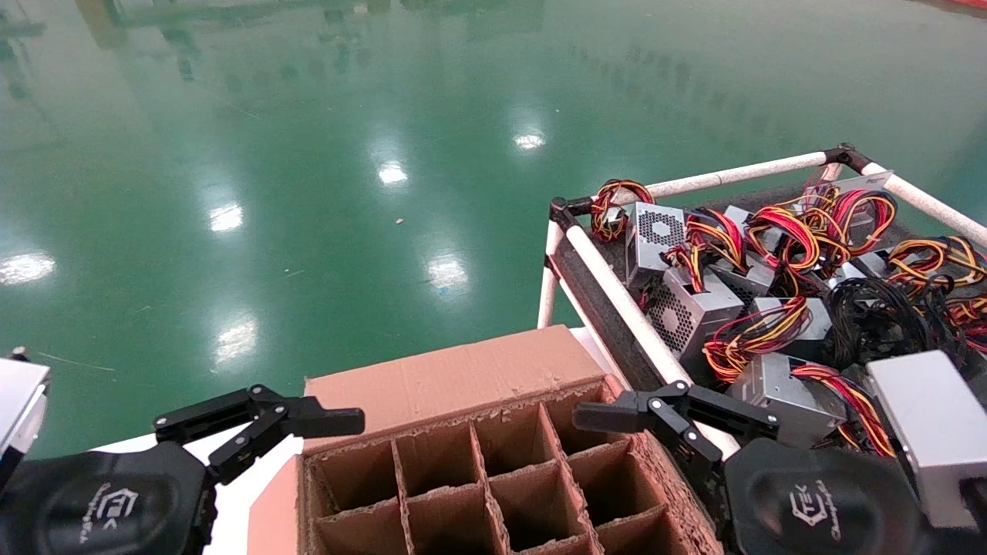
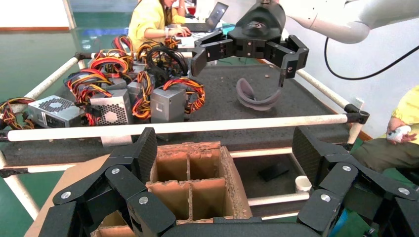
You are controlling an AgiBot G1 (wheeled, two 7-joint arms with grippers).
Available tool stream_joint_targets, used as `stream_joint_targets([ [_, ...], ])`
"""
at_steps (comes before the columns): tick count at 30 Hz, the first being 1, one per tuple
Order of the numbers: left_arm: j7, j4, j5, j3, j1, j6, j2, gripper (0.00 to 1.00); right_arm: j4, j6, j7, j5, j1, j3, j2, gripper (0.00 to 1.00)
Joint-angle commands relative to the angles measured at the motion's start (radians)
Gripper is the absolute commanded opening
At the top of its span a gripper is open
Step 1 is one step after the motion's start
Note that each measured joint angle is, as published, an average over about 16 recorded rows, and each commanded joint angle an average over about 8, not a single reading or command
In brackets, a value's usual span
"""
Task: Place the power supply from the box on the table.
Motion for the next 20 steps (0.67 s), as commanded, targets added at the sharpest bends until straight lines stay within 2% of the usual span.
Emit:
stream_joint_targets([
  [1, 0.000, 0.000, 0.000, 0.000, 0.000, 0.000, 0.000, 1.00, -0.003, 0.000, 0.000, -0.001, 0.002, -0.001, 0.000, 1.00],
  [20, 0.000, 0.000, 0.000, 0.000, 0.000, 0.000, 0.000, 1.00, -0.011, 0.001, 0.001, -0.003, 0.007, -0.005, 0.001, 1.00],
])
